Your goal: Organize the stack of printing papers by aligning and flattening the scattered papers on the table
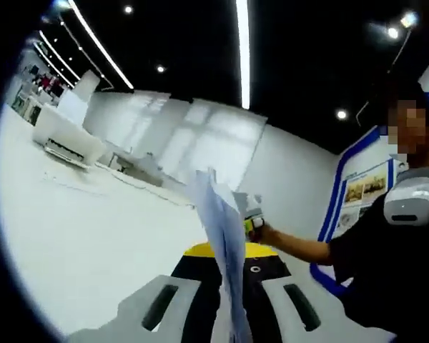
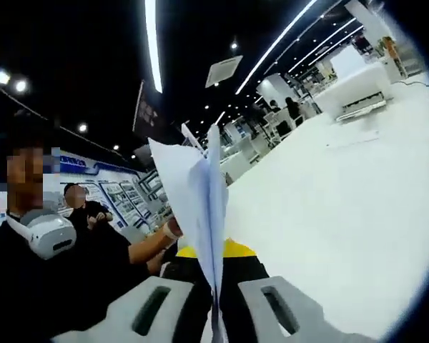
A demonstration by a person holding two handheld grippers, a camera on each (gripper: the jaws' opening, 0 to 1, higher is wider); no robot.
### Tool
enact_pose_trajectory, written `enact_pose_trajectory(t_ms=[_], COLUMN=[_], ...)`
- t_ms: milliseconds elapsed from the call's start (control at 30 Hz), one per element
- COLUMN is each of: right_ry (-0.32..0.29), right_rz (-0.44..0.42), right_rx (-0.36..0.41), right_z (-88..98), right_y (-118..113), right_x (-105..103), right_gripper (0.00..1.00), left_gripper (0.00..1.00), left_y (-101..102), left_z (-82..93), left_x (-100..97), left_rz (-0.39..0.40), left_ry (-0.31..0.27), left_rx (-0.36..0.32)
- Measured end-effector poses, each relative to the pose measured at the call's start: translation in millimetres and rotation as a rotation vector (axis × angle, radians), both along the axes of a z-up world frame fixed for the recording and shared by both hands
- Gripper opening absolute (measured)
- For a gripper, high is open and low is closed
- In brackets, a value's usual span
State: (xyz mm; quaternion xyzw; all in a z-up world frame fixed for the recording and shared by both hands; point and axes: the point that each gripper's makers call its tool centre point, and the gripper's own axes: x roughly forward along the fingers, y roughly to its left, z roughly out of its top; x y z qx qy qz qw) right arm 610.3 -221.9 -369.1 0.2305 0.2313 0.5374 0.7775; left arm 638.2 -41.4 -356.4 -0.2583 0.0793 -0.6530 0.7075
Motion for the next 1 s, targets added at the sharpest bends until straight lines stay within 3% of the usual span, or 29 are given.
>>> enact_pose_trajectory(t_ms=[67, 167, 267, 600, 933, 1000], right_ry=[0.043, 0.114, 0.195, 0.212, 0.226, 0.232], right_rz=[-0.013, -0.049, -0.068, -0.095, -0.114, -0.118], right_rx=[0.001, -0.019, -0.042, -0.087, -0.098, -0.095], right_z=[-3.7, -16.9, -32.6, -53.0, -51.4, -52.6], right_y=[-2.3, -6.4, -11.5, -14.4, -4.6, -12.1], right_x=[4.0, 13.5, 19.7, 36.3, 25.8, 34.0], right_gripper=[0.00, 0.00, 0.00, 0.00, 0.00, 0.00], left_gripper=[0.16, 0.24, 0.24, 0.24, 0.26, 0.26], left_y=[-0.3, 1.0, 6.2, 21.4, 24.0, 28.2], left_z=[-8.5, -14.5, -18.0, -35.1, -41.6, -42.2], left_x=[5.8, 11.6, 12.1, 11.0, 13.2, 13.8], left_rz=[0.036, 0.063, 0.076, 0.129, 0.161, 0.168], left_ry=[-0.016, 0.007, 0.011, 0.032, 0.015, 0.023], left_rx=[0.037, 0.050, 0.062, 0.083, 0.106, 0.094])
